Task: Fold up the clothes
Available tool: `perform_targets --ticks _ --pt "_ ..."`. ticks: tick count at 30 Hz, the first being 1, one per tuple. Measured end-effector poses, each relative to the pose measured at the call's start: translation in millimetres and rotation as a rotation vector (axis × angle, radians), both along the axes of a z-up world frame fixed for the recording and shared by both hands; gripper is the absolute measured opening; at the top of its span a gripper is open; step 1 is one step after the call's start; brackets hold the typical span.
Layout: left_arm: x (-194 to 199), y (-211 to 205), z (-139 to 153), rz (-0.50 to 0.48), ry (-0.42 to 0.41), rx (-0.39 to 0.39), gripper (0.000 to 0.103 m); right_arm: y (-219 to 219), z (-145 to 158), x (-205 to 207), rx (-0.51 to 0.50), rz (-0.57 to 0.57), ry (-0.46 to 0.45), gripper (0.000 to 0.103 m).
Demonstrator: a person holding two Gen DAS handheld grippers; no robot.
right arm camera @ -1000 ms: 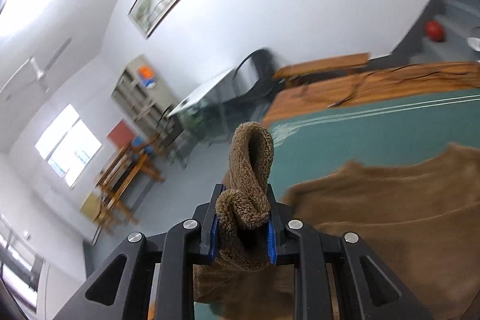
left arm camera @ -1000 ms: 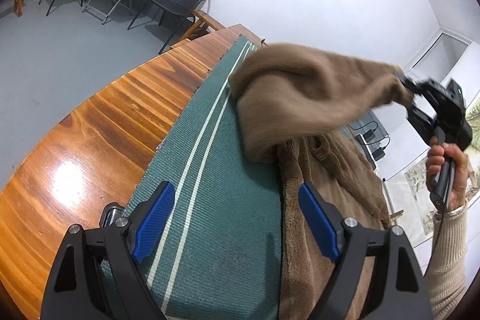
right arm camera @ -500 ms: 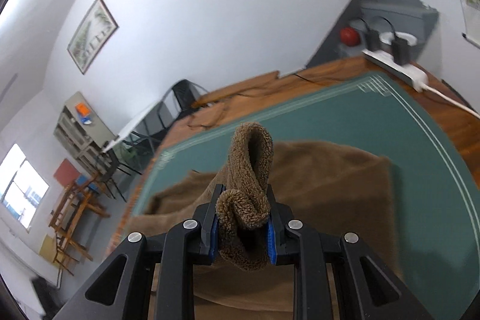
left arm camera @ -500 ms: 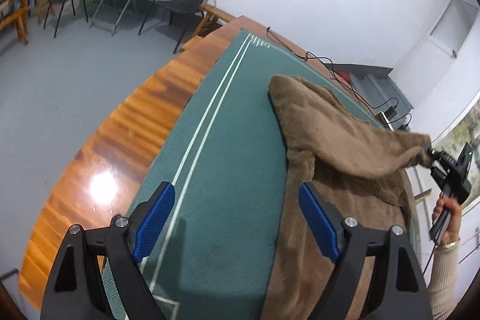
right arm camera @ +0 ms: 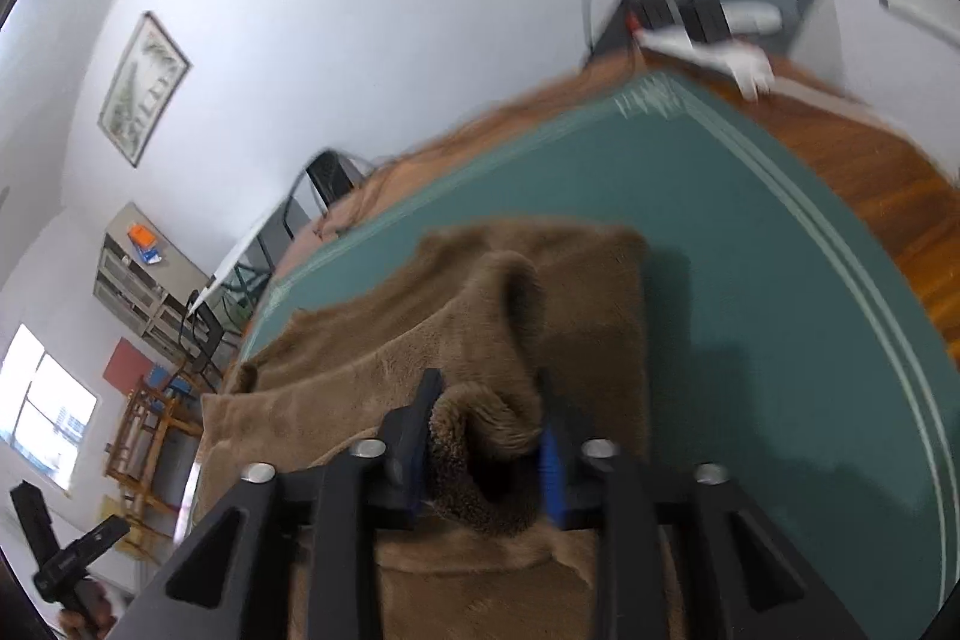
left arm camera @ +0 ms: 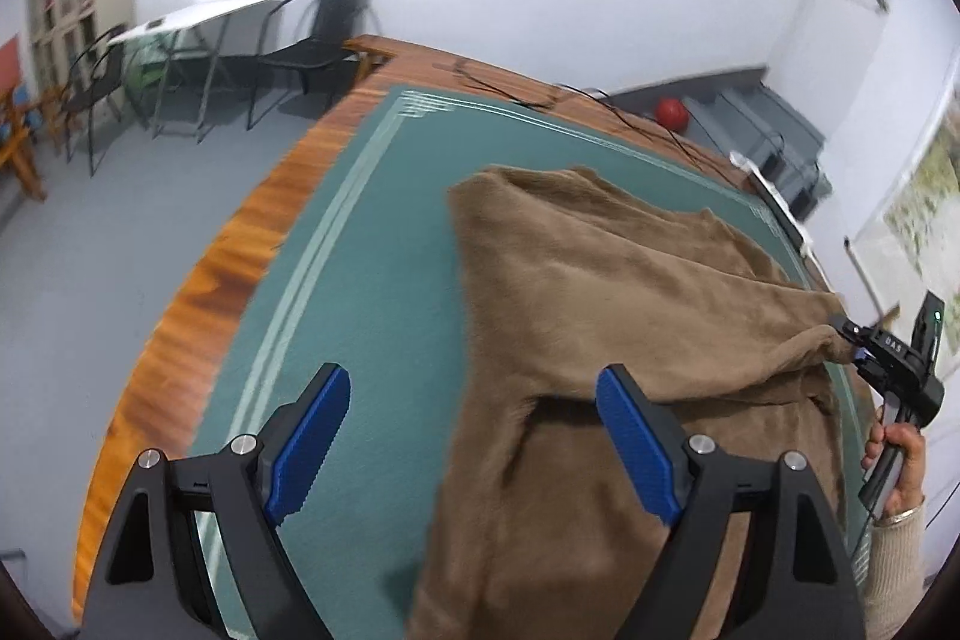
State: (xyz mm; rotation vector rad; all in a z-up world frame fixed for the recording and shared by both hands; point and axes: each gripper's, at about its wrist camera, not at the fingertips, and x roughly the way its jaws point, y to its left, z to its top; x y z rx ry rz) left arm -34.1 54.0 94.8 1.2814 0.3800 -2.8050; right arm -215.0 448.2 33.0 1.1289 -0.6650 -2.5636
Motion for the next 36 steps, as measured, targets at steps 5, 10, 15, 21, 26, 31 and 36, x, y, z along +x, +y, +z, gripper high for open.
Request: perform_targets --ticks 5,10,15,21,26,31,36 --pt "-44.4 36.3 -8.8 -0.061 -0.062 -0.052 0.087 27.7 -0.5 10.2 0.050 -0.088 -0.005 0.076" --pt "-83.6 64.7 -23.4 -0.069 -0.096 -0.117 0.087 3.0 20.3 24.6 0.183 0.017 0.102 0.076" --pt "-107.2 78.0 -52.4 -0.056 -0.152 -0.195 0.087 -60.9 11.4 25.2 0.374 0.258 0.141 0.076" --pt "-111.7 69.3 -83.1 -0.040 -0.172 -0.216 0.096 -84.4 -37.2 15.9 0.517 0.321 0.032 0.076" --pt "-109.2 50.6 -97.7 -0.022 -0.166 -0.129 0.103 -95.2 -42.0 27.4 0.625 0.325 0.063 0.076" --pt "-102.3 42.2 -96.5 0.002 -0.184 -0.068 0.103 -98.0 -43.6 31.3 0.649 0.301 0.083 0.077" --pt "-61.9 60.0 -58.1 -0.038 -0.124 -0.186 0.103 -91.2 -33.2 35.7 0.582 0.282 0.065 0.078"
